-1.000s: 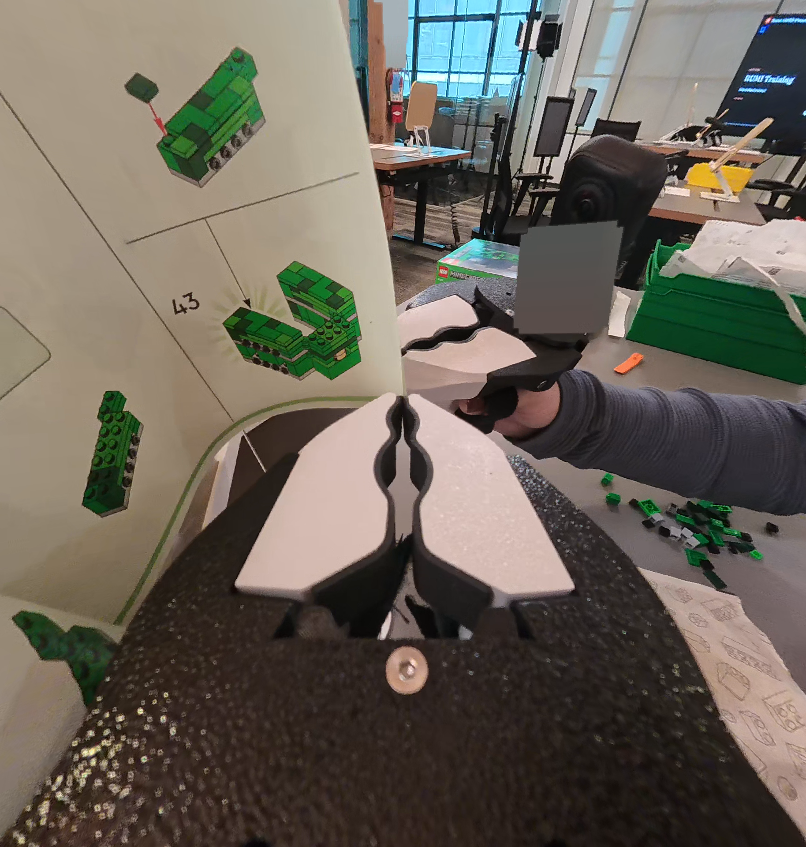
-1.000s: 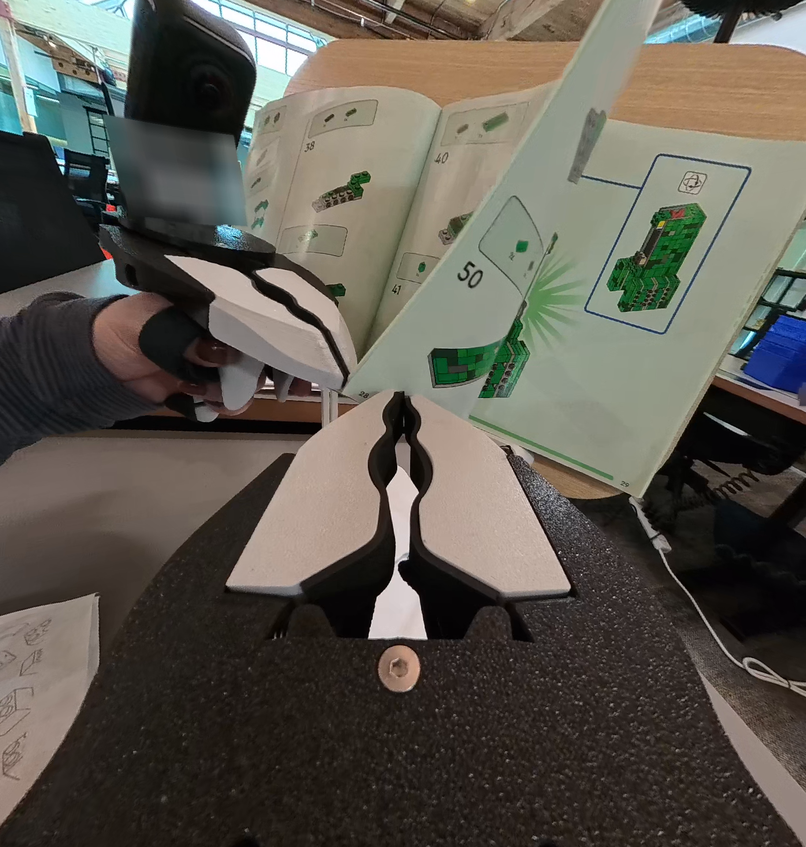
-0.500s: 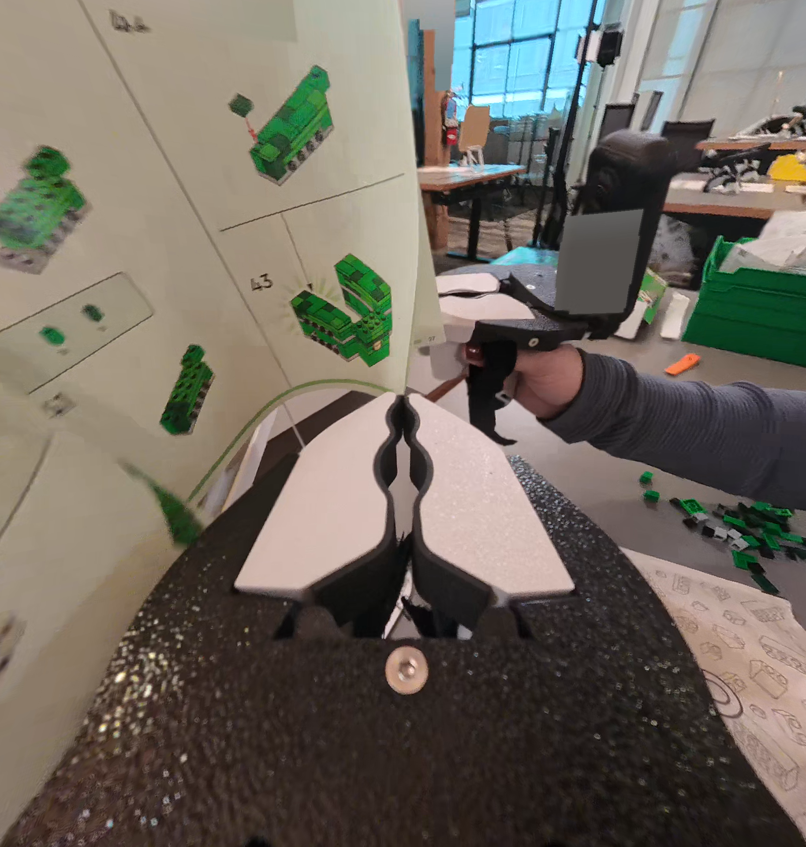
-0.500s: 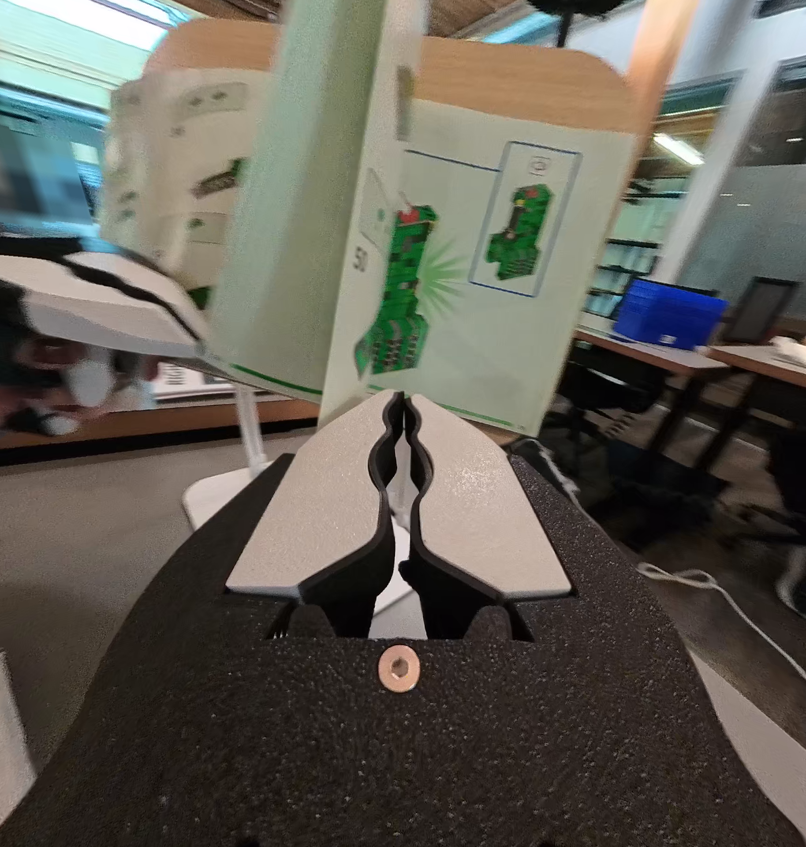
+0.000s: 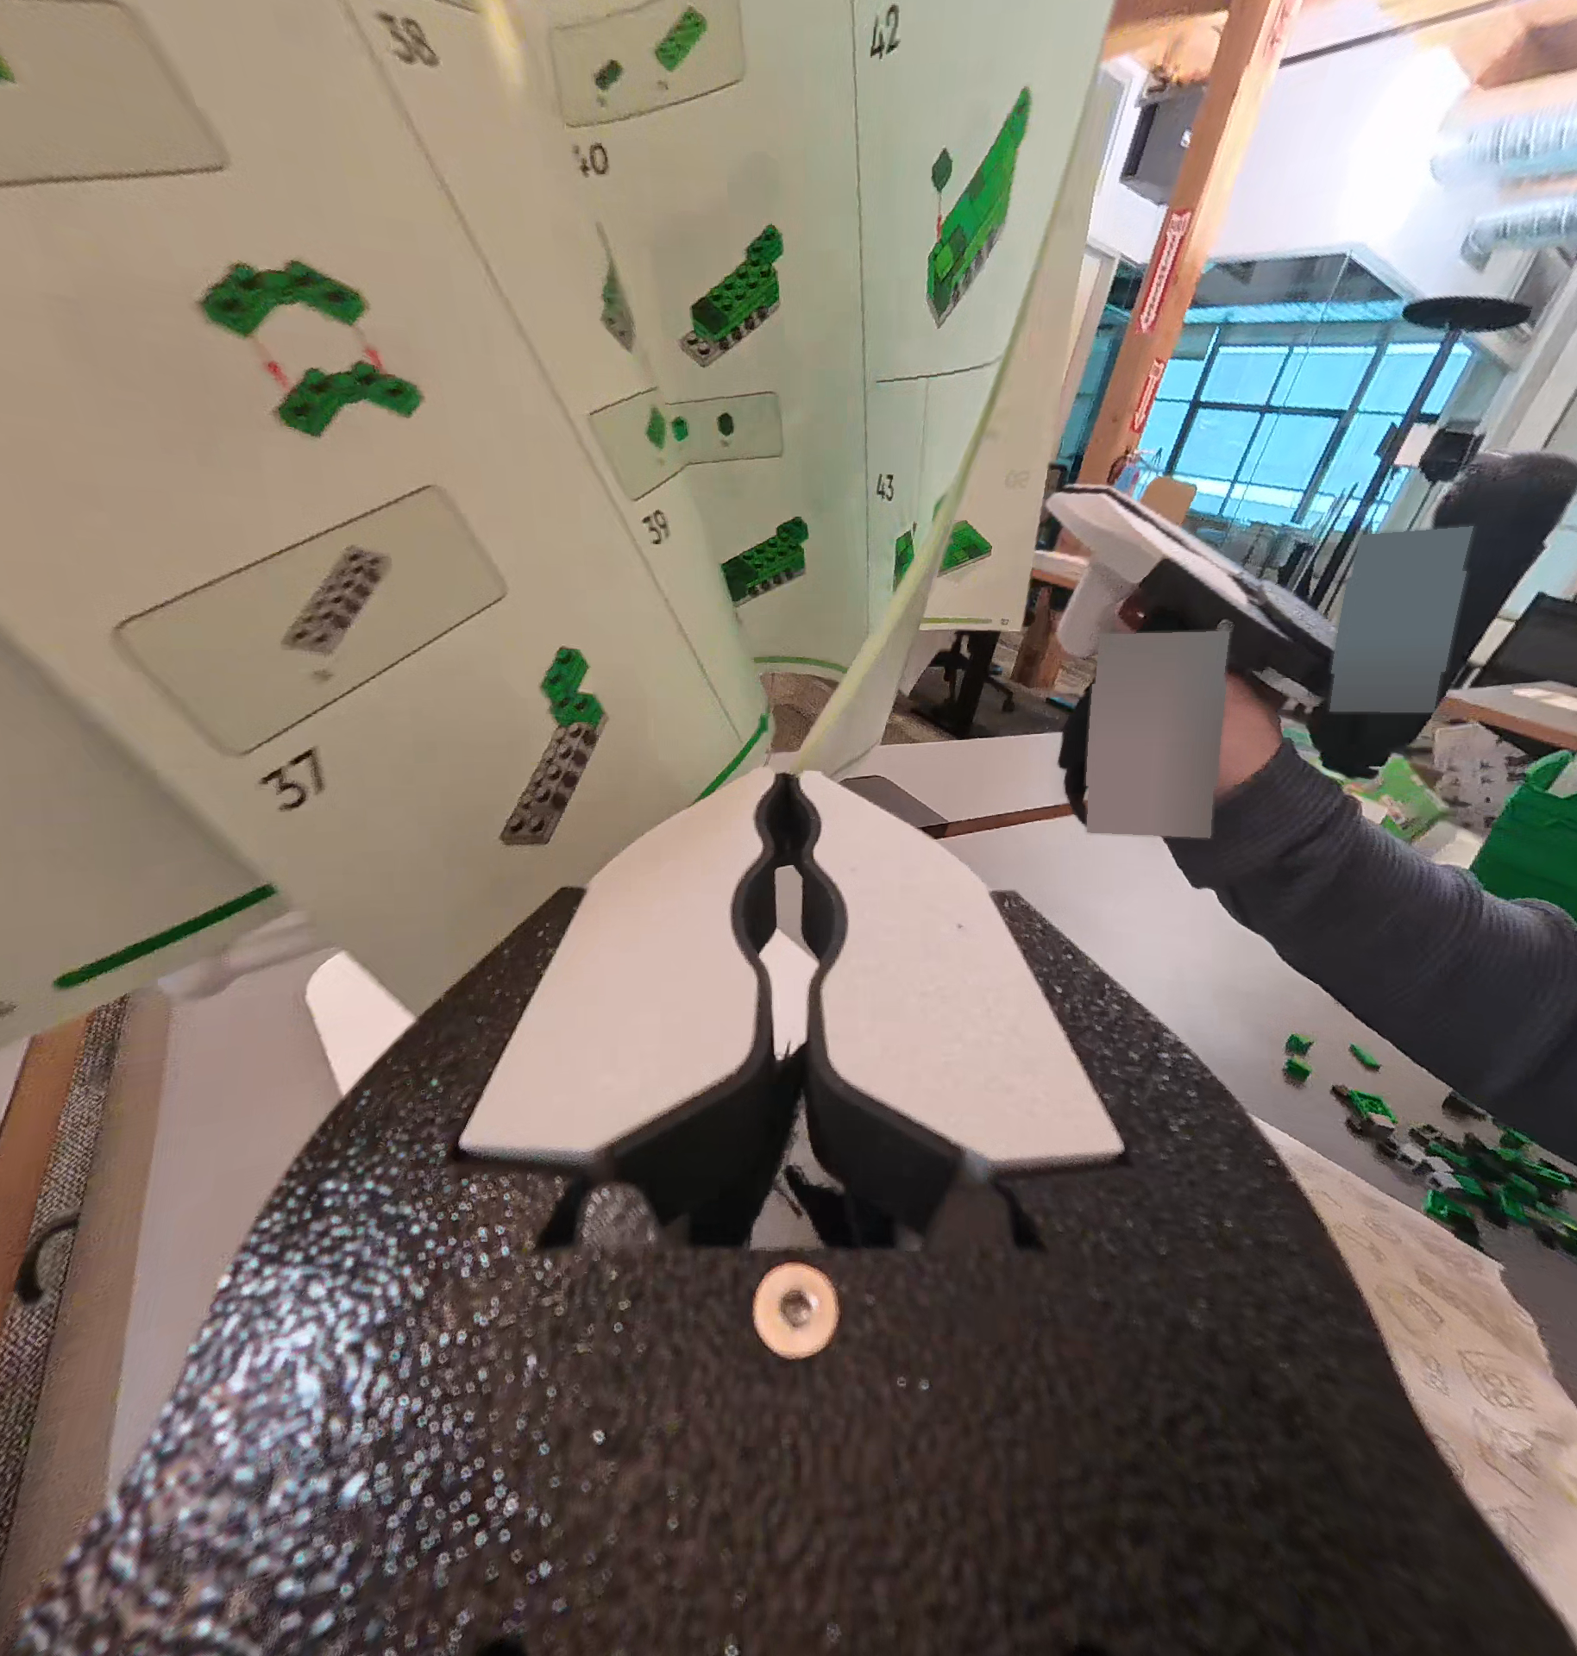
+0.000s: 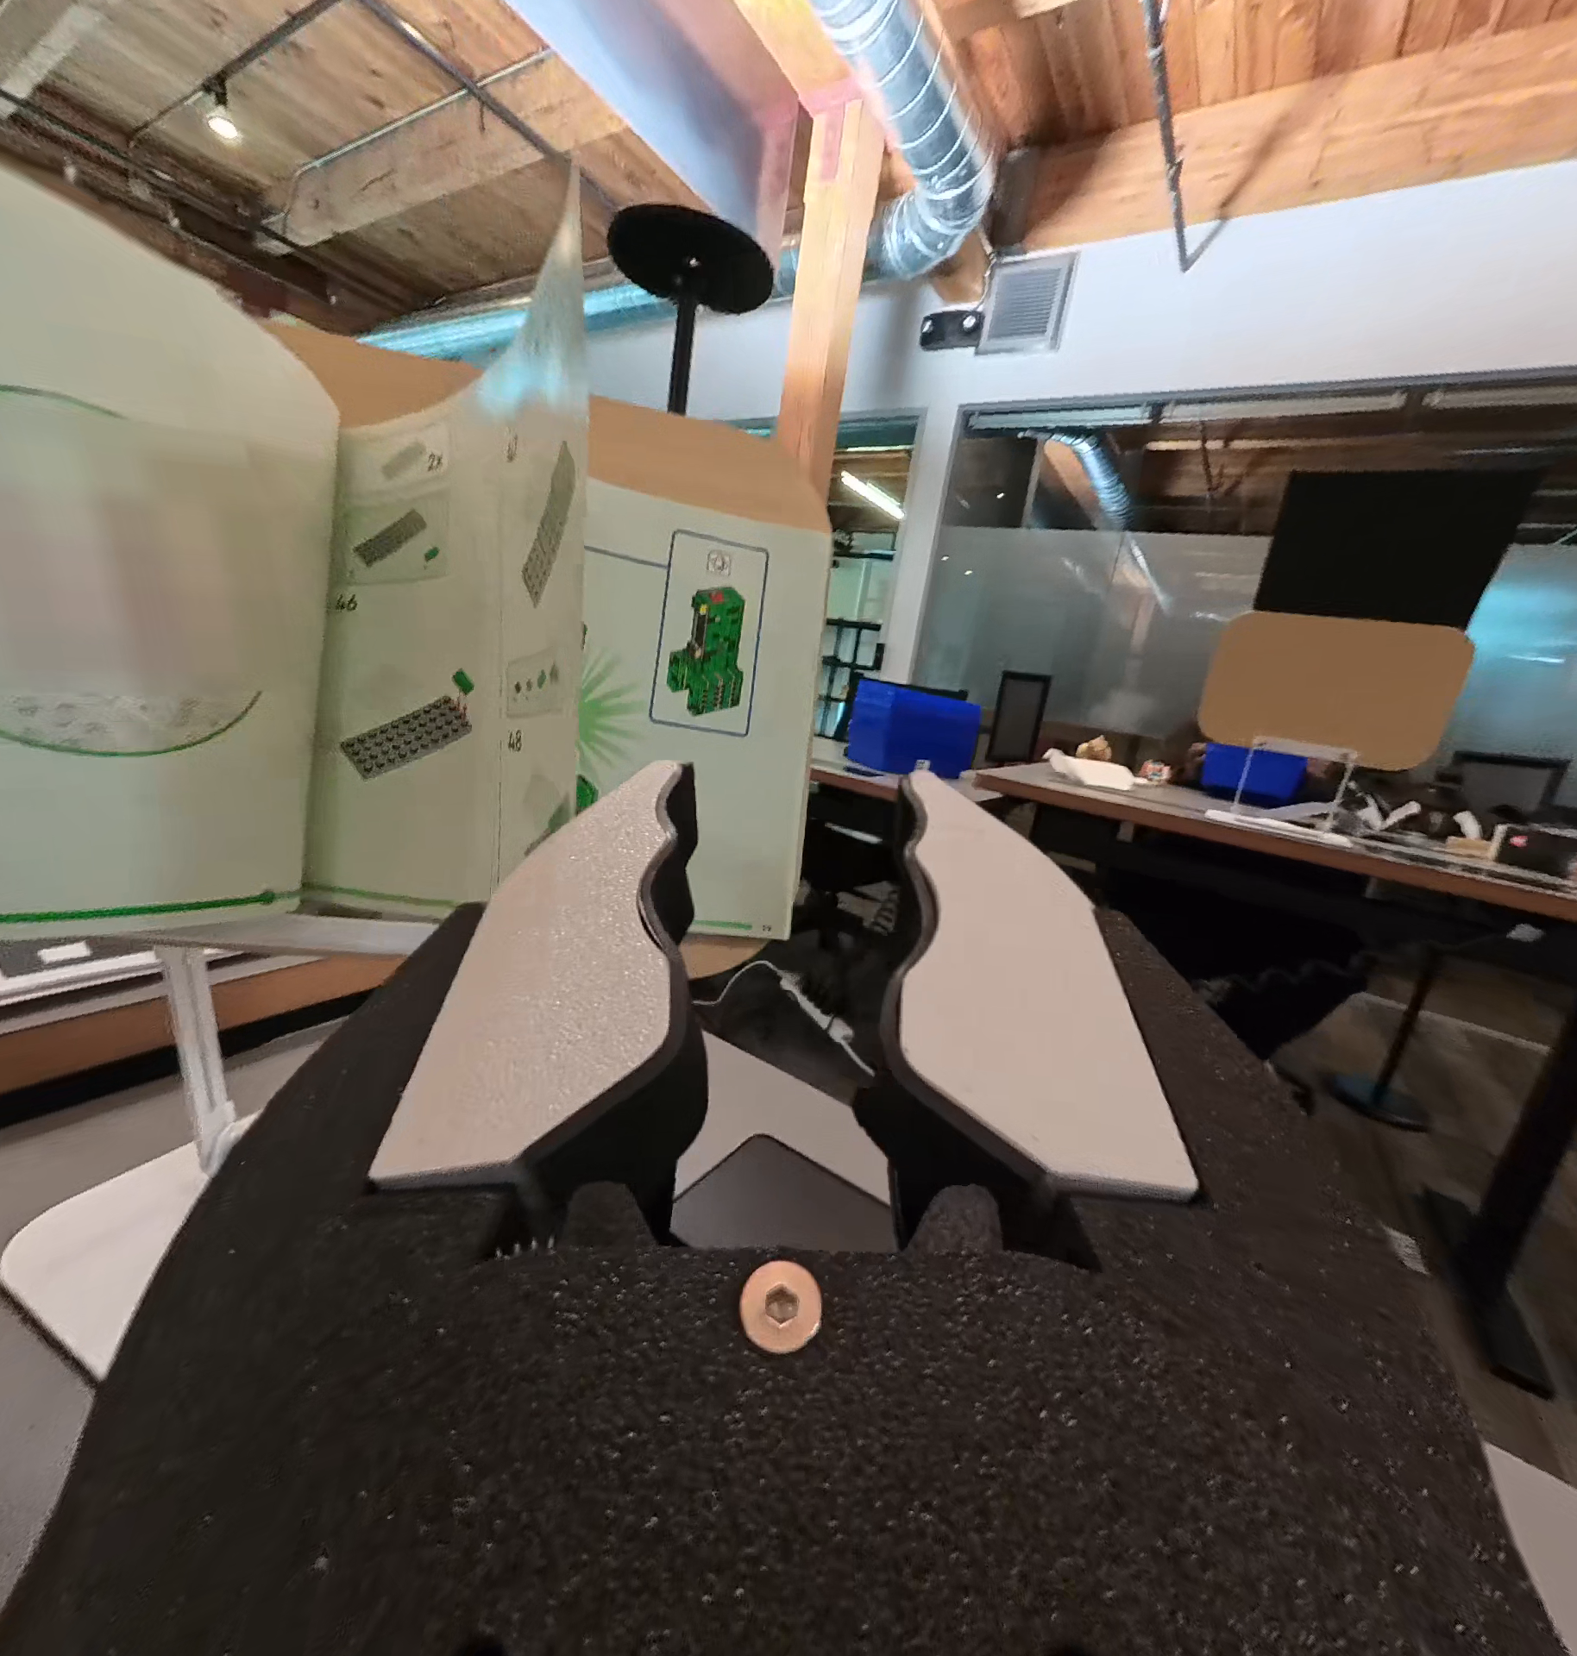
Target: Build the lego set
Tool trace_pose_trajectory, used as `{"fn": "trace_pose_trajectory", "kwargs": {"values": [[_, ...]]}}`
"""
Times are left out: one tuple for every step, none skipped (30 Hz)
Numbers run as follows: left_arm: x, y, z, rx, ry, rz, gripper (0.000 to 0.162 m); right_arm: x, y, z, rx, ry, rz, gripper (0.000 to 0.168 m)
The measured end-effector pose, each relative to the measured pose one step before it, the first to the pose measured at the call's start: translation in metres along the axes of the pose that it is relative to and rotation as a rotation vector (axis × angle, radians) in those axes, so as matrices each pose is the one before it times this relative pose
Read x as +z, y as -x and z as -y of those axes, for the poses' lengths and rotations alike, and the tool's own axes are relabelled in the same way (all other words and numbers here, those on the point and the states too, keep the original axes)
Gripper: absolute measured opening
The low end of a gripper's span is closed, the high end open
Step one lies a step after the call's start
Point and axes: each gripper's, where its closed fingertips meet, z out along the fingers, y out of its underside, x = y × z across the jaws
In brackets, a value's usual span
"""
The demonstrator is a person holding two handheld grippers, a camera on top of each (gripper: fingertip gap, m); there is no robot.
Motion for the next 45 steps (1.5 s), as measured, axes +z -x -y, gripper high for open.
{"fn": "trace_pose_trajectory", "kwargs": {"values": [[-0.00340,0.00177,0.00008,-0.0051,-0.0036,0.0072,0.000,-0.00107,-0.00243,0.00316,0.0013,-0.0113,-0.0203,0.044],[-0.00273,0.00150,-0.00019,-0.0015,-0.0012,0.0073,0.000,-0.00123,-0.00323,0.00310,0.0012,-0.0116,-0.0225,0.047],[-0.00236,0.00091,0.00005,-0.0021,-0.0017,0.0035,0.000,-0.00144,-0.00313,0.00240,0.0027,-0.0089,-0.0182,0.050],[-0.00210,0.00047,0.00062,-0.0063,-0.0058,0.0009,0.000,-0.00163,-0.00299,0.00234,0.0035,-0.0080,-0.0153,0.052],[-0.00188,0.00061,0.00116,-0.0092,-0.0084,0.0005,0.000,-0.00209,-0.00275,0.00237,0.0003,-0.0107,-0.0128,0.053],[-0.00185,0.00101,0.00107,-0.0089,-0.0070,0.0042,0.000,-0.00209,-0.00203,0.00217,-0.0026,-0.0098,-0.0060,0.053],[-0.00175,0.00104,0.00082,-0.0049,-0.0048,0.0042,0.000,-0.00202,-0.00168,0.00155,-0.0046,-0.0045,-0.0034,0.053],[-0.00183,0.00120,0.00091,-0.0029,-0.0042,0.0063,0.000,-0.00188,-0.00113,0.00111,-0.0058,0.0007,0.0005,0.053],[-0.00182,0.00124,0.00069,-0.0033,-0.0026,0.0073,0.000,-0.00170,-0.00050,0.00076,-0.0049,0.0041,0.0069,0.053],[-0.00168,0.00092,0.00054,-0.0049,-0.0021,0.0045,0.000,-0.00156,-0.00015,0.00082,-0.0044,0.0066,0.0099,0.053],[-0.00180,0.00064,0.00070,-0.0060,-0.0031,0.0031,0.000,-0.00180,-0.00013,0.00120,-0.0081,0.0075,0.0118,0.053],[-0.00178,0.00108,0.00036,-0.0059,-0.0022,0.0066,0.000,-0.00200,-0.00007,0.00210,-0.0129,0.0058,0.0141,0.053],[-0.00170,0.00065,0.00040,-0.0047,-0.0028,0.0041,0.000,-0.00233,-0.00055,0.00293,-0.0158,0.0040,0.0128,0.053],[-0.00143,0.00016,0.00013,-0.0056,-0.0025,0.0007,0.000,-0.00267,-0.00068,0.00333,-0.0132,0.0045,0.0130,0.052],[-0.00123,0.00048,-0.00018,-0.0058,-0.0012,0.0035,0.000,-0.00293,-0.00006,0.00345,-0.0088,0.0059,0.0174,0.051],[-0.00124,0.00025,-0.00031,-0.0044,-0.0011,0.0015,0.000,-0.00294,0.00005,0.00321,-0.0068,0.0079,0.0163,0.051],[-0.00100,-0.00035,-0.00040,-0.0041,-0.0012,-0.0014,0.000,-0.00341,-0.00014,0.00313,-0.0078,0.0071,0.0122,0.051],[-0.00117,-0.00017,-0.00046,-0.0040,-0.0015,0.0006,0.000,-0.00383,0.00054,0.00337,-0.0087,0.0038,0.0133,0.051],[-0.00125,0.00018,-0.00005,-0.0049,-0.0034,0.0028,0.000,-0.00434,0.00151,0.00304,-0.0086,0.0032,0.0157,0.051],[-0.00130,-0.00001,0.00030,-0.0065,-0.0056,0.0016,0.000,-0.00479,0.00203,0.00258,-0.0091,0.0046,0.0153,0.051],[-0.00125,-0.00017,0.00046,-0.0077,-0.0065,0.0003,0.000,-0.00505,0.00267,0.00222,-0.0118,0.0044,0.0162,0.051],[-0.00113,-0.00015,0.00023,-0.0083,-0.0044,-0.0010,0.000,-0.00549,0.00319,0.00175,-0.0135,0.0068,0.0165,0.051],[-0.00115,0.00032,-0.00005,-0.0069,-0.0030,0.0015,0.000,-0.00609,0.00339,0.00130,-0.0128,0.0089,0.0148,0.052],[-0.00104,0.00063,-0.00003,-0.0067,-0.0032,0.0036,0.000,-0.00654,0.00371,0.00116,-0.0094,0.0100,0.0148,0.052],[-0.00100,0.00023,-0.00023,-0.0077,-0.0029,-0.0003,0.000,-0.00727,0.00467,0.00154,-0.0062,0.0072,0.0183,0.052],[-0.00054,-0.00036,-0.00054,-0.0075,-0.0007,-0.0040,0.000,-0.00730,0.00487,0.00204,-0.0042,0.0015,0.0180,0.051],[-0.00039,0.00019,-0.00108,-0.0058,0.0013,-0.0001,0.000,-0.00693,0.00490,0.00190,-0.0064,0.0028,0.0179,0.049],[-0.00041,0.00014,-0.00078,-0.0045,-0.0023,0.0010,0.000,-0.00642,0.00436,0.00080,-0.0085,0.0076,0.0129,0.049],[-0.00059,-0.00031,-0.00029,-0.0073,-0.0059,-0.0022,0.000,-0.00596,0.00364,-0.00010,-0.0074,0.0091,0.0080,0.049],[-0.00063,-0.00065,-0.00014,-0.0099,-0.0072,-0.0043,0.000,-0.00552,0.00318,-0.00085,-0.0043,0.0084,0.0051,0.049],[-0.00082,-0.00051,-0.00002,-0.0092,-0.0076,-0.0041,0.000,-0.00491,0.00315,-0.00134,0.0011,0.0088,0.0063,0.049],[-0.00068,-0.00092,-0.00004,-0.0080,-0.0064,-0.0070,0.000,-0.00425,0.00359,-0.00160,0.0068,0.0098,0.0090,0.049],[-0.00068,-0.00089,-0.00004,-0.0075,-0.0043,-0.0063,0.000,-0.00388,0.00391,-0.00152,0.0099,0.0079,0.0110,0.049],[-0.00064,-0.00052,0.00001,-0.0045,-0.0019,-0.0024,0.000,-0.00341,0.00434,-0.00107,0.0089,0.0050,0.0115,0.049],[-0.00064,-0.00056,0.00030,-0.0013,-0.0014,-0.0008,0.000,-0.00324,0.00447,-0.00104,0.0058,0.0054,0.0111,0.050],[-0.00054,-0.00074,0.00069,0.0007,-0.0012,-0.0011,0.000,-0.00294,0.00475,-0.00091,0.0021,0.0051,0.0119,0.049],[-0.00049,-0.00067,0.00087,0.0024,-0.0008,0.0000,0.000,-0.00250,0.00479,-0.00061,-0.0017,0.0039,0.0118,0.049],[-0.00037,-0.00065,0.00108,0.0021,-0.0008,0.0001,0.000,-0.00205,0.00399,-0.00028,-0.0056,0.0042,0.0076,0.049],[-0.00016,-0.00081,0.00104,0.0010,-0.0013,-0.0011,0.000,-0.00174,0.00293,0.00010,-0.0093,0.0025,0.0023,0.049],[0.00006,-0.00087,0.00085,0.0006,-0.0002,-0.0019,0.000,-0.00113,0.00248,0.00045,-0.0082,0.0012,0.0018,0.049],[0.00031,-0.00076,0.00037,0.0011,0.0013,-0.0017,0.000,-0.00089,0.00235,0.00064,-0.0036,0.0011,0.0027,0.049],[0.00033,-0.00067,0.00035,0.0013,0.0012,-0.0005,0.000,-0.00072,0.00207,0.00092,0.0015,-0.0002,0.0035,0.049],[0.00010,-0.00074,0.00039,0.0011,-0.0002,-0.0010,0.000,-0.00079,0.00190,0.00111,0.0053,-0.0023,0.0040,0.049],[0.00009,-0.00074,0.00045,0.0012,-0.0015,-0.0004,0.000,-0.00100,0.00159,0.00140,0.0061,-0.0036,0.0035,0.049],[-0.00002,-0.00035,0.00039,0.0014,-0.0021,0.0013,0.000,-0.00099,0.00097,0.00154,0.0057,-0.0053,0.0008,0.049]]}}
